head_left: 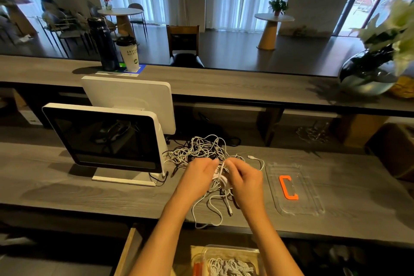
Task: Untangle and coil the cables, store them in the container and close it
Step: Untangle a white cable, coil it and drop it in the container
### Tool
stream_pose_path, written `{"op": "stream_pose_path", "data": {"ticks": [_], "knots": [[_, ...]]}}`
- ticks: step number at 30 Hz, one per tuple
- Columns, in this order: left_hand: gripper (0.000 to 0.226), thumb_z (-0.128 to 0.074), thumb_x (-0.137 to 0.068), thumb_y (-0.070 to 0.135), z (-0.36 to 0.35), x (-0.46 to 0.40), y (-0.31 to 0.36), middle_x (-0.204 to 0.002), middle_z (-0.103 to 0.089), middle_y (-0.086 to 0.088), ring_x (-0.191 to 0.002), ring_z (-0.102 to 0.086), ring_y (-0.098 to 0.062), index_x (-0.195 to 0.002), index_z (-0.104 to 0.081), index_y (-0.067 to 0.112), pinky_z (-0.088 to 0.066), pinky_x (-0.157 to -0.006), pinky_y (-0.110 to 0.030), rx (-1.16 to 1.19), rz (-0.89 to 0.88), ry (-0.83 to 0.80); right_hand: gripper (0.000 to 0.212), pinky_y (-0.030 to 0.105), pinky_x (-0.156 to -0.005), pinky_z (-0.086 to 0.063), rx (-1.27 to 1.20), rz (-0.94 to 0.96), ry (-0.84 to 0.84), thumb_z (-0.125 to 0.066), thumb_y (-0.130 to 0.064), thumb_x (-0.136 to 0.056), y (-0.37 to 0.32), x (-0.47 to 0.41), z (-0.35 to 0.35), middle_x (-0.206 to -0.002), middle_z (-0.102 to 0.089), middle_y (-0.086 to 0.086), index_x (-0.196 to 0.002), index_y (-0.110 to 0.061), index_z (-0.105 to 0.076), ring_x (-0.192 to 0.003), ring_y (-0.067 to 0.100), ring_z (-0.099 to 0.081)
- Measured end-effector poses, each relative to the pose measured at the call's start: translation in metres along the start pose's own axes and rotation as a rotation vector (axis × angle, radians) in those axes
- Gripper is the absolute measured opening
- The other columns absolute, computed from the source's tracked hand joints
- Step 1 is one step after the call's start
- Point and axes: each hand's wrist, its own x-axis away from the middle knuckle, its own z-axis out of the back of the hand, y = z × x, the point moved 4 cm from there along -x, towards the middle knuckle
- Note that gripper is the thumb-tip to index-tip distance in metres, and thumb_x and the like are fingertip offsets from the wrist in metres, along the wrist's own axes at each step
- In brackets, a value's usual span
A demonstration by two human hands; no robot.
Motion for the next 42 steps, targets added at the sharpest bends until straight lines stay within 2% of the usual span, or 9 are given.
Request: {"op": "stream_pose_path", "data": {"ticks": [3, 7, 12, 16, 21, 27, 32, 35, 42], "knots": [[0.038, -0.042, -0.106, 0.031, -0.002, 0.007, 0.009, -0.06, -0.048, 0.003, -0.049, -0.046, -0.005, -0.073, -0.051, 0.015, -0.044, -0.052, -0.032, 0.132, -0.091, -0.104, 0.035, 0.032, -0.054, -0.035, -0.178, -0.266, 0.0, -0.063, -0.011, -0.094, 0.008, -0.014, 0.007, -0.053, -0.051, 0.006, -0.061, -0.004, -0.062, -0.053, 0.014, -0.042], [0.034, -0.038, -0.108, 0.024, 0.001, 0.013, 0.016, -0.054, -0.044, 0.005, -0.042, -0.037, -0.007, -0.083, -0.059, 0.012, -0.031, -0.041, -0.018, 0.433, -0.146, -0.261, 0.022, 0.022, -0.05, -0.038, -0.408, -0.396, -0.136, -0.064, -0.008, -0.092, 0.004, -0.016, 0.01, -0.058, -0.061, 0.007, -0.077, 0.005, -0.074, -0.054, 0.012, -0.047], [0.036, -0.038, -0.107, 0.023, 0.001, 0.008, 0.014, -0.05, -0.039, 0.004, -0.038, -0.03, -0.007, -0.083, -0.059, 0.006, -0.024, -0.037, -0.017, 0.769, -0.025, 0.092, 0.041, 0.022, -0.048, -0.023, -0.286, -0.308, -0.211, -0.064, -0.015, -0.095, 0.0, -0.015, 0.0, -0.048, -0.036, -0.006, -0.057, 0.0, -0.055, -0.047, 0.004, -0.025], [0.042, -0.045, -0.105, 0.026, 0.013, -0.002, -0.008, -0.05, -0.043, 0.003, -0.045, -0.038, -0.014, -0.066, -0.054, 0.012, -0.033, -0.047, -0.028, 0.506, 0.08, 0.342, 0.045, 0.03, -0.052, -0.029, -0.013, -0.173, -0.397, -0.057, -0.027, -0.101, -0.008, -0.005, -0.019, -0.05, -0.038, -0.003, -0.062, -0.004, -0.053, -0.048, 0.008, -0.032], [0.046, -0.045, -0.105, 0.026, 0.023, -0.006, -0.014, -0.058, -0.043, 0.001, -0.06, -0.042, -0.021, -0.06, -0.04, 0.019, -0.025, -0.058, -0.037, -0.08, 0.032, 0.388, 0.031, 0.036, -0.064, -0.046, 0.26, -0.057, -0.686, -0.047, -0.026, -0.104, -0.017, 0.005, -0.022, -0.066, -0.062, 0.011, -0.082, -0.008, -0.062, -0.059, 0.018, -0.054], [0.037, -0.042, -0.106, 0.033, 0.005, -0.006, -0.021, -0.07, -0.053, 0.002, -0.067, -0.051, -0.016, -0.073, -0.052, 0.019, -0.04, -0.062, -0.031, -0.27, 0.037, -0.156, 0.021, 0.032, -0.067, -0.05, 0.532, 0.089, -0.623, -0.05, -0.03, -0.103, -0.024, -0.007, 0.003, -0.077, -0.069, -0.003, -0.099, -0.022, -0.07, -0.069, 0.013, -0.061], [0.033, -0.042, -0.106, 0.031, 0.007, 0.013, 0.003, -0.058, -0.048, 0.007, -0.046, -0.041, -0.004, -0.078, -0.055, 0.019, -0.034, -0.046, -0.017, 0.219, -0.033, -0.419, 0.014, 0.026, -0.064, -0.051, 0.054, -0.096, -0.276, -0.067, -0.018, -0.093, -0.023, -0.016, 0.024, -0.075, -0.073, -0.005, -0.087, -0.017, -0.079, -0.069, 0.01, -0.065], [0.031, -0.041, -0.106, 0.026, 0.009, 0.017, 0.008, -0.056, -0.045, 0.004, -0.043, -0.037, -0.005, -0.084, -0.06, 0.015, -0.029, -0.041, -0.015, 0.533, -0.032, -0.41, 0.015, 0.023, -0.055, -0.046, -0.269, -0.34, -0.277, -0.067, -0.01, -0.091, -0.02, -0.013, 0.022, -0.071, -0.071, 0.001, -0.082, -0.01, -0.079, -0.062, 0.013, -0.06], [0.041, -0.039, -0.098, 0.049, 0.015, 0.008, 0.006, -0.063, -0.055, 0.013, -0.061, -0.054, -0.006, -0.085, -0.065, 0.02, -0.041, -0.059, -0.024, -0.003, -0.453, 0.027, 0.026, 0.019, -0.049, -0.053, -0.751, -0.896, -0.451, -0.064, -0.018, -0.093, -0.015, 0.0, 0.013, -0.085, -0.071, 0.013, -0.11, 0.0, -0.072, -0.067, 0.017, -0.068]]}}
